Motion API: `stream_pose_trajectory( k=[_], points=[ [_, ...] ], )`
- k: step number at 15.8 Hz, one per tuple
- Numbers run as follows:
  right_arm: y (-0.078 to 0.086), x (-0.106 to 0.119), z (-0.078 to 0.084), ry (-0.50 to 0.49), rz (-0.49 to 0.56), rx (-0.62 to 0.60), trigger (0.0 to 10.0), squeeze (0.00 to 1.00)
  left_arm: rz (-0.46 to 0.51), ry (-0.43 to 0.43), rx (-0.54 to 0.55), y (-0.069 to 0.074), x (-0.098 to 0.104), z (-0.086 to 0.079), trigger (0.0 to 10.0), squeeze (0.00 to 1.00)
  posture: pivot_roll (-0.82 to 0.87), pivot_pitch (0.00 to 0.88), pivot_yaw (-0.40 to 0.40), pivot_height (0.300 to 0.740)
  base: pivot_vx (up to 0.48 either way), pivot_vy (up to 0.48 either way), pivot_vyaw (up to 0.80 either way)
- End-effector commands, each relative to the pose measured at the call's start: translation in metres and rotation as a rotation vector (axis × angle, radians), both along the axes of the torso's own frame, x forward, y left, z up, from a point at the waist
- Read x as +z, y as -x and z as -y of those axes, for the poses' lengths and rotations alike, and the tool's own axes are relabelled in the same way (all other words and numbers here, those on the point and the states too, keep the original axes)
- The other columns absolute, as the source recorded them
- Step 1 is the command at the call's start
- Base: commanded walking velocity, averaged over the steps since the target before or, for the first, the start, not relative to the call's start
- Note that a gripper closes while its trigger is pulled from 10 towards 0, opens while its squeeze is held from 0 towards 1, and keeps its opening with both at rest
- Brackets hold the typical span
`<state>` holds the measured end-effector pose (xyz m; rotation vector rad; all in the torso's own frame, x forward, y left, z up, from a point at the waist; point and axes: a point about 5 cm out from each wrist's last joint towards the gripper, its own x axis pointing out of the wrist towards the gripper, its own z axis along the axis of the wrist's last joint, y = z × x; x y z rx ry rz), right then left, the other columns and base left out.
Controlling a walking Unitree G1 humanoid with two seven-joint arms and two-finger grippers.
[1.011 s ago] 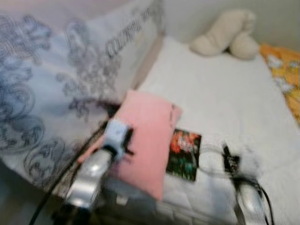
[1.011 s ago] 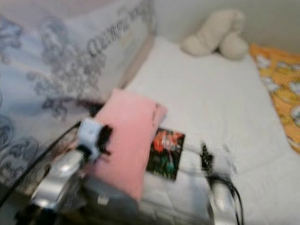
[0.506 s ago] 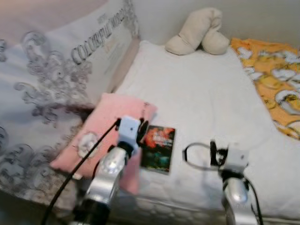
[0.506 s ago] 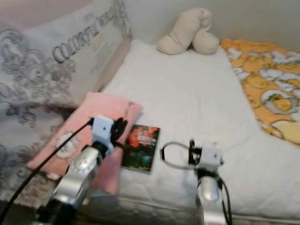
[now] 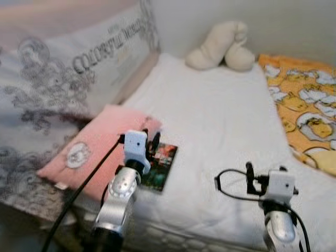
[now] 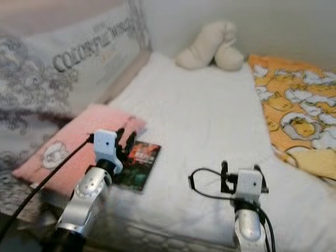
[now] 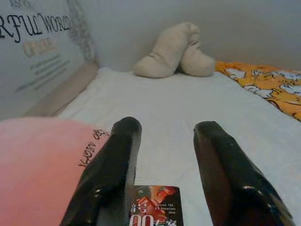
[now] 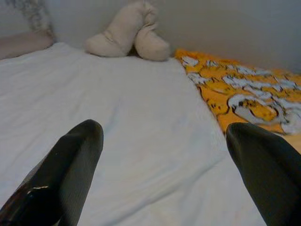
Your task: Clean up the room
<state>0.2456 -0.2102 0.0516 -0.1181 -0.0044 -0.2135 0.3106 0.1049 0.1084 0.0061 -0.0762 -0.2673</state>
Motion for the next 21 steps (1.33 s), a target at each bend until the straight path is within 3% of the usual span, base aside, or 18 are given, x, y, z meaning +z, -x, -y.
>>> stream_pose_trajectory(
  k=[1, 5, 8, 12, 14, 15, 16, 18, 21],
  points=[
    [-0.001, -0.001, -0.009, -0.007, -0.014, 0.029, 10.0, 1.0, -0.004, -0.036, 0.002, 0.003, -0.004, -0.007, 10.0, 1.0, 0.14, 0.0, -0.029, 0.74, 0.352, -0.322, 0.0],
    [0.008, -0.014, -0.01, -0.01, -0.08, 0.052, 10.0, 1.0, -0.036, -0.059, -0.03, 0.013, -0.016, -0.009, 10.0, 1.0, 0.18, 0.0, -0.052, 0.74, 0.354, -0.321, 0.0],
    [0.006, -0.012, -0.008, 0.007, -0.09, 0.065, 10.0, 1.0, -0.015, -0.077, -0.052, 0.021, -0.014, -0.006, 10.0, 1.0, 0.19, 0.0, -0.062, 0.74, 0.351, -0.321, 0.0],
    [0.003, -0.016, -0.012, 0.019, -0.128, 0.08, 10.0, 1.0, -0.008, -0.064, -0.035, 0.021, -0.011, -0.013, 10.0, 1.0, 0.22, 0.0, -0.069, 0.74, 0.352, -0.322, -0.13],
    [0.001, -0.018, -0.022, 0.011, -0.139, 0.111, 10.0, 1.0, 0.013, -0.119, -0.012, 0.021, -0.009, -0.019, 10.0, 1.0, 0.23, 0.0, -0.073, 0.74, 0.201, -0.129, -0.78],
    [0.001, -0.018, -0.024, 0.01, -0.138, 0.119, 10.0, 1.0, -0.001, -0.117, 0.01, 0.019, -0.01, -0.022, 10.0, 0.0, 0.24, 0.0, -0.072, 0.74, 0.0, 0.0, -0.77],
    [0.001, -0.018, -0.029, 0.003, -0.133, 0.141, 10.0, 1.0, -0.017, -0.12, 0.045, 0.016, -0.01, -0.029, 10.0, 0.0, 0.25, 0.0, -0.072, 0.74, 0.0, 0.0, -0.76],
    [0.002, -0.016, -0.049, -0.015, -0.119, 0.25, 10.0, 1.0, -0.007, -0.116, 0.005, 0.02, -0.009, -0.029, 10.0, 0.0, 0.25, 0.0, -0.068, 0.74, 0.0, 0.0, -0.78],
    [-0.007, -0.023, -0.034, -0.129, -0.165, 0.118, 10.0, 1.0, 0.001, -0.136, -0.059, 0.018, -0.009, -0.019, 10.0, 0.0, 0.25, 0.0, -0.059, 0.74, 0.0, 0.48, -0.74]
  ],
)
